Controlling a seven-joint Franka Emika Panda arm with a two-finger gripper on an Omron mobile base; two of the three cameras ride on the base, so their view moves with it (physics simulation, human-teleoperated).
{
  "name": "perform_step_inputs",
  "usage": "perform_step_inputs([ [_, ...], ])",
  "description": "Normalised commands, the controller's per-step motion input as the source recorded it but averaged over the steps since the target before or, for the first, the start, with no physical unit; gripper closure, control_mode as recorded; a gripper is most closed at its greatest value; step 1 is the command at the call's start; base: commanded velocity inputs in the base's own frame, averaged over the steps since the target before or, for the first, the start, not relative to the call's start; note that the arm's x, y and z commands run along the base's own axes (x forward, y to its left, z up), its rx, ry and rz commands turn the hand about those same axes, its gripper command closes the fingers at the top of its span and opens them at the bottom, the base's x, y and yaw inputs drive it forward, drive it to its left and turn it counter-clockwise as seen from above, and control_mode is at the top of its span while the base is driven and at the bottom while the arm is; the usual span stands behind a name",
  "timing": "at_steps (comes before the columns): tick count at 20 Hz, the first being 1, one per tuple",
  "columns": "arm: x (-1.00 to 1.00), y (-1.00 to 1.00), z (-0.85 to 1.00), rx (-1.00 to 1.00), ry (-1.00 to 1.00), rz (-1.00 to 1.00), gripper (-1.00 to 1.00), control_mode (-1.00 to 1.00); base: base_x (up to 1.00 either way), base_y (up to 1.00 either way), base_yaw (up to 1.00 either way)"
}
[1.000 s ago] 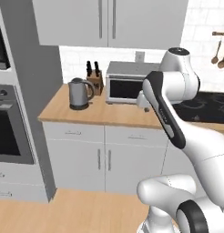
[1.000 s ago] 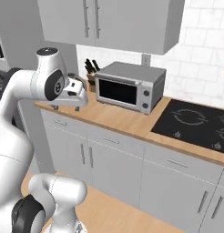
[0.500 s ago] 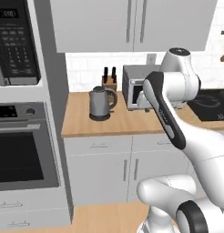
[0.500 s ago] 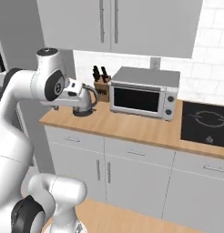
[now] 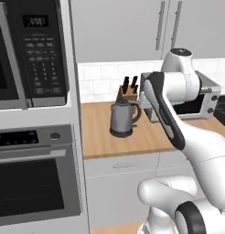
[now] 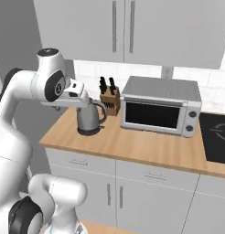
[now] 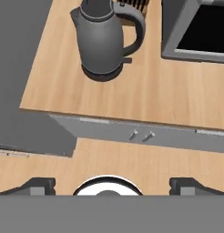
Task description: Navigate to the electric kettle.
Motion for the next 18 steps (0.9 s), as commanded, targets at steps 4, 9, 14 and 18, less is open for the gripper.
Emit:
perform_step_inputs([
  [4,0.00,0.00,0.00,0.00,0.00,0.00,-1.00,1.00,0.65,0.00,0.00],
  [9,0.00,0.00,0.00,0.00,0.00,0.00,-1.00,1.00,0.79,0.10,-0.03],
  [14,0.00,0.00,0.00,0.00,0.00,0.00,-1.00,1.00,0.64,0.37,-0.07],
  [18,0.20,0.35,-0.29,0.00,0.00,-0.03,-1.00,-1.00,0.30,0.28,-0.04],
])
